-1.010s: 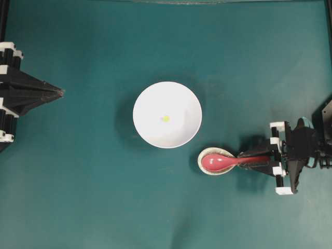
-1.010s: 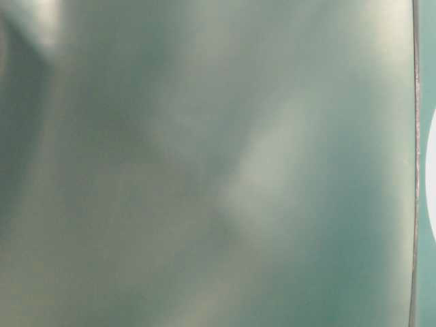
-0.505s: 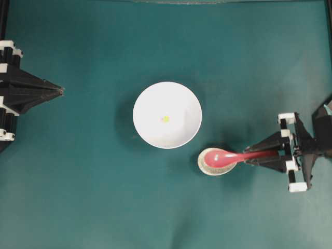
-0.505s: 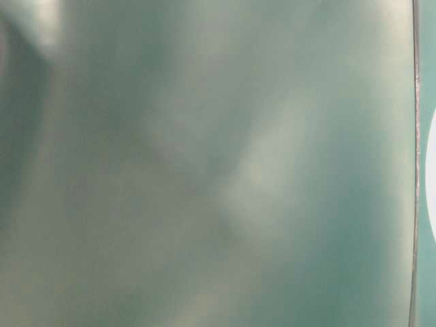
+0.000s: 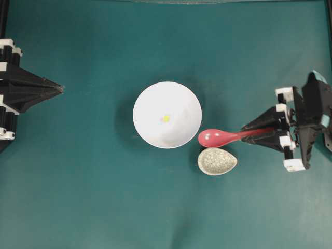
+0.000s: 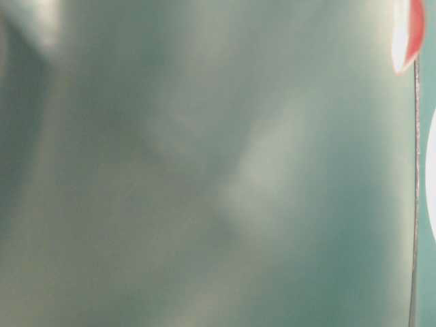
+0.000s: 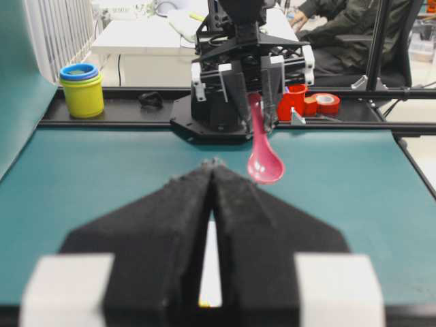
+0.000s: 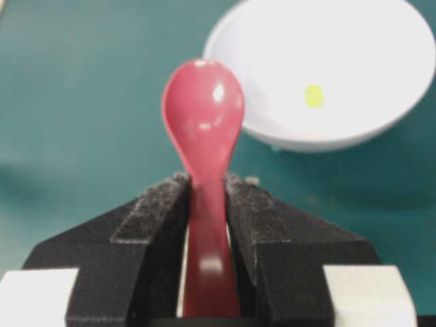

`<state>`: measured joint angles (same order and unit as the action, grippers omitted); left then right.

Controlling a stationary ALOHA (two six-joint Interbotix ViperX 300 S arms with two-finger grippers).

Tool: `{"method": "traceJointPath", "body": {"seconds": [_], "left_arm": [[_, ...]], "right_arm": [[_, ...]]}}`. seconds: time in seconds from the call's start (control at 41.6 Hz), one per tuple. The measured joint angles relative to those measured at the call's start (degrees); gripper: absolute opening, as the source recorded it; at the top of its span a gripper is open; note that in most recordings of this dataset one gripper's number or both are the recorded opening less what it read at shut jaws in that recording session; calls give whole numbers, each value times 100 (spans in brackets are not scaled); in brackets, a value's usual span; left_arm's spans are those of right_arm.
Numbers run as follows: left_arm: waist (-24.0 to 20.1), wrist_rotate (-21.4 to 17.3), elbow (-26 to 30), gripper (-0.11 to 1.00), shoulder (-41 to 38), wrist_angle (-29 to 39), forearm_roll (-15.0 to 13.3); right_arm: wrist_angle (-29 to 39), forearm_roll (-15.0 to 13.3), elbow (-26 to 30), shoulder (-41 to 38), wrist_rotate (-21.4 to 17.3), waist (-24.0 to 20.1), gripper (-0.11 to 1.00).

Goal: Scoop the yellow hexagonal prism block from the bowl with a spoon using the right arm.
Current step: 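Lift the red spoon off the speckled rest with the right gripper, then move the spoon over the white bowl and lower it toward the yellow block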

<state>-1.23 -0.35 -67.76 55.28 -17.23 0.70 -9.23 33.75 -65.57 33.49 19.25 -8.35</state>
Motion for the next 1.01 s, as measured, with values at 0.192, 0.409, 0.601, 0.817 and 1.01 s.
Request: {"method": "traceJointPath", "body": {"seconds": [0.192, 0.409, 0.601, 0.817, 1.01], "left_arm": [[0, 0, 0, 0, 0, -53, 0], [0, 0, 0, -1, -9, -79, 9], [0, 0, 0, -1, -18, -105, 0], [0, 0, 0, -1, -26, -123, 9], [9, 0, 0, -1, -26, -123, 9]], "right_arm": [[1230, -88, 606, -105, 237, 835, 23], [2285, -352, 1169, -439, 237, 1600, 23], [3041, -624, 1793, -940, 229, 1863, 23], [3709, -905, 2514, -1635, 211, 1978, 23], [4412, -1125, 3155, -2303, -9, 2004, 23]]}}
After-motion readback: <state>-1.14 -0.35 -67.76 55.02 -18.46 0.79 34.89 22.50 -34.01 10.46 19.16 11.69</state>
